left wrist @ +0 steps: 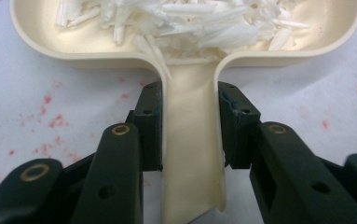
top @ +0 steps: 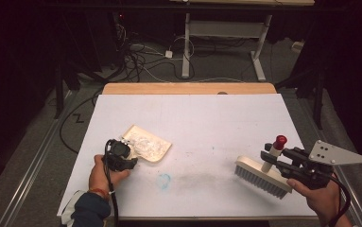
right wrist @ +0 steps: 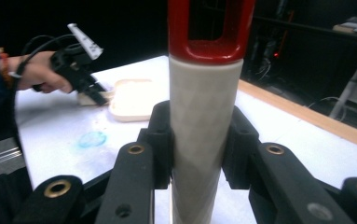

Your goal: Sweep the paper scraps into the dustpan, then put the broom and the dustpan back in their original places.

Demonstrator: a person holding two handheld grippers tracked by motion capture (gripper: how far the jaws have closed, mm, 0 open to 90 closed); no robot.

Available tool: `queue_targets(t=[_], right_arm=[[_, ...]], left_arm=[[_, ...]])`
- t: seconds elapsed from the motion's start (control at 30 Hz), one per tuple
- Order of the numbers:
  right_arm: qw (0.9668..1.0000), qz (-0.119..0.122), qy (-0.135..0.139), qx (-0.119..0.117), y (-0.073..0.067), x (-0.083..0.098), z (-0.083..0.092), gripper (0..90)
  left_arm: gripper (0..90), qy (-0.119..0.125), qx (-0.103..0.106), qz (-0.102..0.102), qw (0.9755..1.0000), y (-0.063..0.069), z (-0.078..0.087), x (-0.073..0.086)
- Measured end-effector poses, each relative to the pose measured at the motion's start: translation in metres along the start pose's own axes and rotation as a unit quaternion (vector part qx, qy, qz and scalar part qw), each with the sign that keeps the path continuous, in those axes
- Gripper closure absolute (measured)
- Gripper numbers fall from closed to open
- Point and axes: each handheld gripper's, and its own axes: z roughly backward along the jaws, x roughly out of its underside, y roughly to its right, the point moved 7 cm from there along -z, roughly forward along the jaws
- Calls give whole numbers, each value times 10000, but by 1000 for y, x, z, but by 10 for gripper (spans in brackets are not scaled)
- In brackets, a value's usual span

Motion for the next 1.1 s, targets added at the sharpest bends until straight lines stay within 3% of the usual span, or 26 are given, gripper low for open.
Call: queue_targets(t=[0.3, 0.43, 0.5, 0.6, 0.7, 0.87, 0.9, 0.97, 1.1], right_arm=[[9993, -113, -227, -267, -1, 6, -2, 703], [9986, -257, -395, -249, 7, 14, -10, 703], [9983, -370, -405, -207, 13, 16, -14, 702], [9980, -452, -431, -117, 21, 17, -20, 702], [9975, -526, -473, -49, 32, 17, -27, 699], [9960, -669, -571, 128, 51, 16, -44, 687], [9957, -703, -594, 96, 53, 16, -48, 682], [9949, -721, -682, 190, 60, 16, -58, 676], [9933, -785, -813, 240, 70, 16, -75, 666]], left_arm=[[623, 126, 39, 382, 9992, -8, -4, -2], [543, 227, 229, 398, 9987, 9, 1, 1], [488, 264, 213, 337, 9989, 19, 5, 4], [468, 413, 367, 177, 9983, 32, 13, 7], [441, 486, 286, 109, 9983, 34, 17, 9], [440, 646, 339, -163, 9972, 35, 19, 15], [433, 745, 251, -265, 9966, 34, 20, 15], [393, 1145, 29, -513, 9921, 34, 24, 15], [326, 1739, 13, -938, 9803, 36, 33, 16]])
